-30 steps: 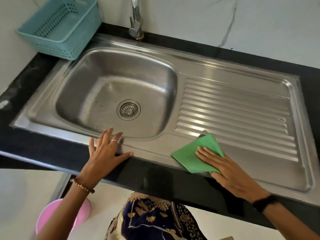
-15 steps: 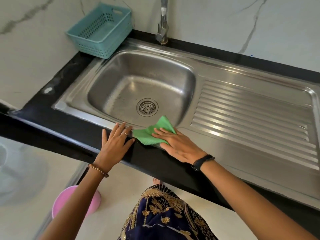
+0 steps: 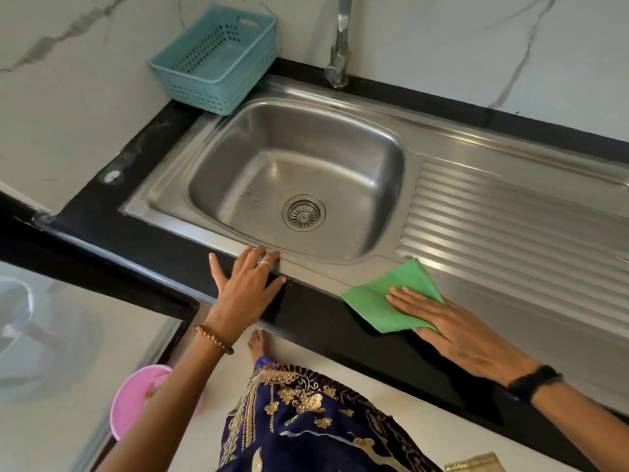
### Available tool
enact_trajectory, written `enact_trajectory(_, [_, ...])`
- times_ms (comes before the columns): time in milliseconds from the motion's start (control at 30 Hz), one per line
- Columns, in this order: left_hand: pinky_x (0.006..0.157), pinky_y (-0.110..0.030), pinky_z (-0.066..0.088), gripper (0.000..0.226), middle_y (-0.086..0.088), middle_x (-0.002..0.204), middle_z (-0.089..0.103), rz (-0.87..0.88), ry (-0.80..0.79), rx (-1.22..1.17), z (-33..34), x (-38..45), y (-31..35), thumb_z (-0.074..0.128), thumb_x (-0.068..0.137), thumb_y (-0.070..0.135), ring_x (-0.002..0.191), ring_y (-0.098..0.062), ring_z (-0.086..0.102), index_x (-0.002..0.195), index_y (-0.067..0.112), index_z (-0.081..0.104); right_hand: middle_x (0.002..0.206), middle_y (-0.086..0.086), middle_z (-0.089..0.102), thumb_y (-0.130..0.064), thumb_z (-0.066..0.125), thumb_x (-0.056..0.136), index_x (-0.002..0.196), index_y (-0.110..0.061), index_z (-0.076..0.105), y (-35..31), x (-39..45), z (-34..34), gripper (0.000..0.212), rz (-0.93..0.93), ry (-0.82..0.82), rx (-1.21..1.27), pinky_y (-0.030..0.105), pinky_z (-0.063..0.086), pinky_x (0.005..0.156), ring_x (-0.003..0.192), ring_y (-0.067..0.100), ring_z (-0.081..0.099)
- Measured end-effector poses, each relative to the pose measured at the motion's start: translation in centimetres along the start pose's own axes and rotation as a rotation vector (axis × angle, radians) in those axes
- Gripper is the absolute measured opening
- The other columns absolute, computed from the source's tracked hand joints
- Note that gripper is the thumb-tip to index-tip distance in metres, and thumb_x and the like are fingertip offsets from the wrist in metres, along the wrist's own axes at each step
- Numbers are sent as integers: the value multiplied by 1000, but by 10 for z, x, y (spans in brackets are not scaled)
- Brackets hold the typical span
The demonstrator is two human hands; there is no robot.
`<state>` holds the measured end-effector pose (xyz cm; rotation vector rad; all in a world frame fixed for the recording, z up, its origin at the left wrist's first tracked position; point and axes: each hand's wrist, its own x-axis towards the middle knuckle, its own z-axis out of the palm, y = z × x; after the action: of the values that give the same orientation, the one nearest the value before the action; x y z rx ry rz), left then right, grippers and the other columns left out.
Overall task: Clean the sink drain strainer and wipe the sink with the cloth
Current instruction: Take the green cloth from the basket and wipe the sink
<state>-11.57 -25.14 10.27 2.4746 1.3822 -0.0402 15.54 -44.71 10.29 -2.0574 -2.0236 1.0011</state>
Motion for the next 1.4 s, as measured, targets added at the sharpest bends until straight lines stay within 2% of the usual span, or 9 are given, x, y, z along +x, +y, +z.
enact_trajectory(100, [108, -60, -14, 56, 0, 155, 13, 2, 8, -36, -5, 5, -18, 42, 92, 41, 142, -20, 18, 143, 31, 20, 132, -55, -15, -59, 10, 87, 128, -69, -7, -12, 23, -4, 45, -18, -40, -24, 18, -10, 109, 127, -27, -16])
enact_trajectory(300, [112, -57, -5, 55, -4, 156, 15, -9, 22, -22, -28, 48, -93, 42, 93, 40, 144, -22, 13, 143, 24, 26, 147, -29, -6, -40, 29, 98, 140, -44, -4, -82, 124, 2, 54, -131, 16, -61, 5, -27, 101, 129, -21, -20])
enact_trajectory(467, [113, -53, 8, 48, -7, 153, 26, 46, 53, 53, -55, 89, -153, 41, 95, 31, 142, -24, 19, 141, 21, 32, 156, -16, 6, -41, 25, 99, 147, -33, 6, -147, 218, 6, 53, -198, 38, -44, 22, -19, 112, 142, -3, -2])
enact_trajectory(633, [116, -46, 5, 50, -9, 155, 18, 120, 39, 85, -74, 125, -193, 41, 96, 21, 144, -26, 12, 144, 18, 27, 158, -11, 2, -39, 26, 99, 148, -30, 6, -202, 291, 8, 54, -221, 36, -59, 32, -8, 118, 145, 7, 1])
enact_trajectory(767, [113, -43, 24, 45, -17, 145, 38, 245, 20, 21, -85, 152, -206, 49, 91, 11, 136, -32, 34, 136, 7, 42, 156, -16, 5, -37, 28, 99, 147, -34, 6, -207, 286, 12, 53, -162, 87, -31, 29, -6, 119, 144, 3, 2])
enact_trajectory(933, [86, -43, 49, 35, -16, 121, 60, 311, 75, 10, -91, 167, -212, 59, 83, 6, 107, -35, 57, 118, 5, 60, 152, -26, 12, -34, 34, 96, 141, -49, 9, -190, 245, 12, 53, -75, 92, 100, 25, 3, 120, 140, -10, 5])
enact_trajectory(1233, [102, -35, 38, 37, -5, 138, 49, 310, 47, -145, -96, 175, -227, 44, 94, 11, 119, -23, 48, 130, 14, 50, 151, -26, -4, -44, 18, 90, 142, -44, 0, -216, 284, 13, 55, -48, 38, 3, 22, -4, 119, 142, -6, 1])
enact_trajectory(1333, [106, -27, 34, 41, 2, 142, 44, 265, 12, -300, -103, 181, -228, 44, 93, 11, 128, -15, 43, 133, 20, 46, 154, -8, 19, -38, 25, 90, 146, -28, 24, -246, 329, 15, 57, -119, 177, -68, 39, 14, 119, 142, 13, 23])
enact_trajectory(1400, [104, -23, 34, 42, 4, 142, 44, 243, 2, -371, -109, 186, -228, 44, 93, 11, 129, -12, 42, 134, 22, 45, 156, -4, 15, -34, 29, 94, 147, -23, 20, -264, 359, 17, 55, -78, 229, -31, 38, 15, 119, 144, 16, 18])
